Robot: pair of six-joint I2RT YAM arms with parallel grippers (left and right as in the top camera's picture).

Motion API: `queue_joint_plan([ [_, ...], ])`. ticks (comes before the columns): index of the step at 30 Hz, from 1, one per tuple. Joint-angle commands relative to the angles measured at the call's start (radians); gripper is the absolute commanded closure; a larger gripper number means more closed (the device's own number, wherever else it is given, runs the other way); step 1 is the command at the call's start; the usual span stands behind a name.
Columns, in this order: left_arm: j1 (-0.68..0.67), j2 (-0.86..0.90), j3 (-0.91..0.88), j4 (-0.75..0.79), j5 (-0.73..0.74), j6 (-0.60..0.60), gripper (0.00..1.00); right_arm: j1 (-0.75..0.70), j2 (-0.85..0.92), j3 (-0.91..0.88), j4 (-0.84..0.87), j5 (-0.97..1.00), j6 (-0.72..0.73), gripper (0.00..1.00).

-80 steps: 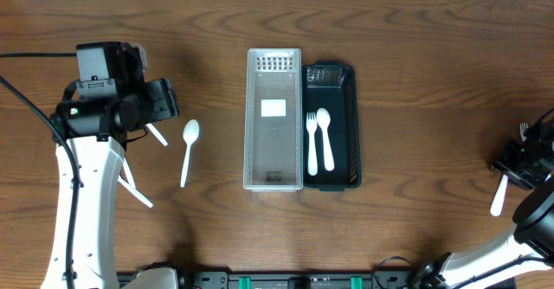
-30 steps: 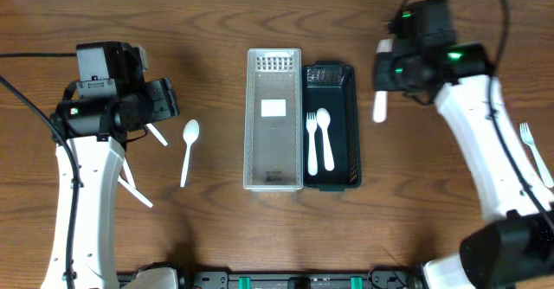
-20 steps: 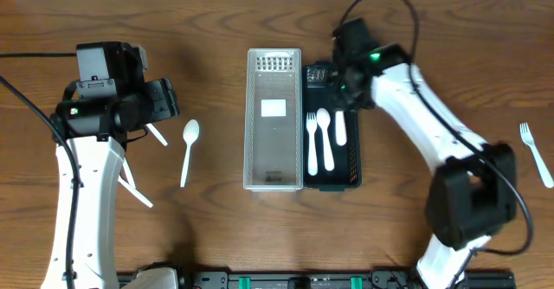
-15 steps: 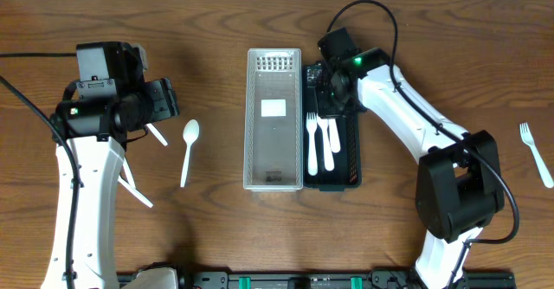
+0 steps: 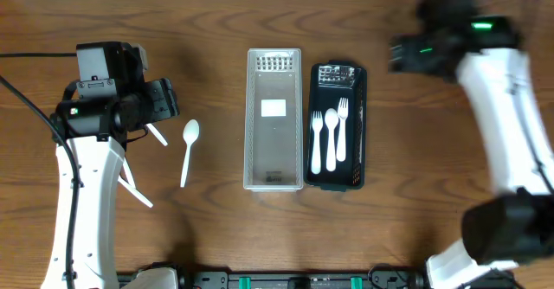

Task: Pack container
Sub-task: 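Carry the fork into the black caddy and release it, then move the right gripper to the last white fork and grasp it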

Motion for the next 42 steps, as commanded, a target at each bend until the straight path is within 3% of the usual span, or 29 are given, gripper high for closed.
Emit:
queue_joint_plan([
  [1, 0.002, -0.002, 0.018, -0.003, -0.010, 0.014, 0.32, -0.168, -0.033, 0.011, -0.011, 0.047, -0.099, 0.15],
  [6, 0.002, -0.002, 0.018, -0.002, -0.009, 0.014, 0.32, -0.419, 0.017, 0.011, -0.029, 0.047, -0.251, 0.14],
  [9, 0.002, -0.002, 0.018, -0.002, -0.009, 0.014, 0.32, -0.530, 0.074, 0.010, -0.027, 0.047, -0.289, 0.18],
  [15, 0.002, -0.002, 0.018, -0.002, -0.009, 0.013, 0.31, -0.649, 0.216, 0.010, -0.008, 0.070, -0.452, 0.18],
  [23, 0.002, -0.002, 0.018, -0.002, -0.009, 0.013, 0.32, -0.723, 0.401, 0.010, 0.021, 0.019, -0.537, 0.10],
  [36, 0.002, -0.002, 0.018, -0.002, -0.009, 0.013, 0.32, -0.777, 0.566, 0.010, 0.029, 0.016, -0.544, 0.14],
  [40, 0.002, -0.002, 0.018, -0.002, -0.009, 0.013, 0.32, -0.777, 0.591, 0.007, 0.024, 0.004, -0.533, 0.22],
  [42, 0.002, -0.002, 0.018, -0.002, -0.009, 0.013, 0.32, -0.776, 0.592, 0.006, 0.024, -0.008, -0.532, 0.32],
])
